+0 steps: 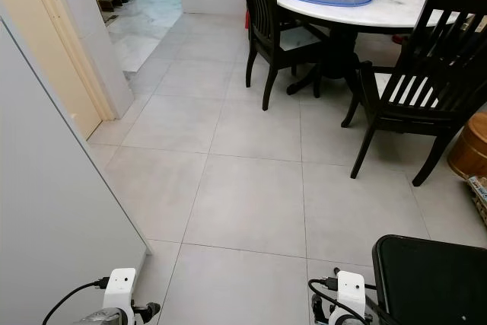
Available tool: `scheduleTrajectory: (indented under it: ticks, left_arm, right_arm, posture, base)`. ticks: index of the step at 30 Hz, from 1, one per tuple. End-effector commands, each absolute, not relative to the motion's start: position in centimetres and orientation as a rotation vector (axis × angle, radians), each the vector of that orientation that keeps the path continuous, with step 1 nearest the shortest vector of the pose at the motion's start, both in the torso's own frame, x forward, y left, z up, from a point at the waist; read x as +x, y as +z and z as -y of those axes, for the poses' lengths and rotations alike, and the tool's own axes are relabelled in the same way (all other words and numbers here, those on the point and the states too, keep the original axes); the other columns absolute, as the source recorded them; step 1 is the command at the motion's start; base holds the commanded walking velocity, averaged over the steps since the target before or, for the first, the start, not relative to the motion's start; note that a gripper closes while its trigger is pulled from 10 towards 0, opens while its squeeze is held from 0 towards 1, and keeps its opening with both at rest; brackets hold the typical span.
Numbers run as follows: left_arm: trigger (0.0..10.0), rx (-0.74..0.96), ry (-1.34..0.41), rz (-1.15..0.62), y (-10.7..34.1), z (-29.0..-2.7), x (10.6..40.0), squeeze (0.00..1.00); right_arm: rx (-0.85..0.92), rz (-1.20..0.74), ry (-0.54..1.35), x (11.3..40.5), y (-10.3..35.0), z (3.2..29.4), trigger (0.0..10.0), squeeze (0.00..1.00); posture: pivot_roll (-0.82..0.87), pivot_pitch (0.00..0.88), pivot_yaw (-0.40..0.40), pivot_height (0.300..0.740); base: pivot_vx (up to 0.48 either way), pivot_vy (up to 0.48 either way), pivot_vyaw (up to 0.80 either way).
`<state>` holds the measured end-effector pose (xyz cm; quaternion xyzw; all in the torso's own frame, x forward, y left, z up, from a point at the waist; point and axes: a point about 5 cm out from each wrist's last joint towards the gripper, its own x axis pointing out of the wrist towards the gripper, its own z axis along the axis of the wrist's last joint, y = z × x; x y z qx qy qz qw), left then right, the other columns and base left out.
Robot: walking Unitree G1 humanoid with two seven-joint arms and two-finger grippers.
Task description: Restocking fridge
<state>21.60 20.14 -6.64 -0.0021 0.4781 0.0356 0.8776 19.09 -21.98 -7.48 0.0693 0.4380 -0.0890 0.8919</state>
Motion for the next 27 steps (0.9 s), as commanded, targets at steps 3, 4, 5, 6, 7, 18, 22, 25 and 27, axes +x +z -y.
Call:
scheduleTrajectory:
  ticks: [3,4,5,6,7,18,22,25,27]
  left_arm:
    - [10.0,-0.155,0.175,-1.023,-8.28,-21.76,17.79,0.0]
    - [10.0,-0.155,0.175,-1.023,-8.28,-21.76,17.79,0.0]
    - [10.0,-0.155,0.175,-1.023,-8.28,-21.76,17.79,0.0]
    - [10.0,-0.155,0.175,-1.023,-8.28,-21.76,17.79,0.0]
    - [10.0,-0.155,0.175,-1.023,-8.28,-21.76,17.79,0.0]
    - [10.0,-0.155,0.175,-1.023,-8.28,-21.76,17.79,0.0]
    - [10.0,-0.155,0.175,-1.023,-8.28,-21.76,17.79,0.0]
    - [10.0,-0.155,0.175,-1.023,-8.28,-21.76,17.79,0.0]
    - [10.0,-0.155,0.175,-1.023,-8.28,-21.76,17.79,0.0]
  right_arm:
    - [0.173,-0.957,-0.189,19.39,-7.39,22.14,10.0,0.0]
    - [0.173,-0.957,-0.189,19.39,-7.39,22.14,10.0,0.0]
    - [0.173,-0.957,-0.189,19.39,-7.39,22.14,10.0,0.0]
    - [0.173,-0.957,-0.189,19.39,-7.39,22.14,10.0,0.0]
    - [0.173,-0.957,-0.189,19.39,-7.39,22.14,10.0,0.0]
    - [0.173,-0.957,-0.189,19.39,-7.39,22.14,10.0,0.0]
    - [0.173,-0.957,-0.189,19.39,-7.39,22.14,10.0,0.0]
    - [0.173,-0.957,-0.189,19.39,-7.39,22.14,10.0,0.0]
    - [0.173,-0.957,-0.189,19.39,-7.39,22.14,10.0,0.0]
  posture:
    - [-0.02,0.0,-0.06,0.74]
    - [-0.02,0.0,-0.06,0.74]
    - [-0.02,0.0,-0.06,0.74]
    - [-0.02,0.0,-0.06,0.74]
    - [-0.02,0.0,-0.06,0.74]
    - [-0.02,0.0,-0.06,0.74]
    - [-0.02,0.0,-0.06,0.74]
    - [-0.02,0.0,-0.06,0.74]
    - [-0.02,0.0,-0.06,0.74]
  base:
    - [0.0,0.0,0.0]
    - [0.0,0.0,0.0]
    - [0.0,0.0,0.0]
    - [0.0,0.0,0.0]
    - [0.0,0.0,0.0]
    - [0.0,0.0,0.0]
    - [0.0,0.0,0.0]
    - [0.0,0.0,0.0]
    - [0.0,0.0,0.0]
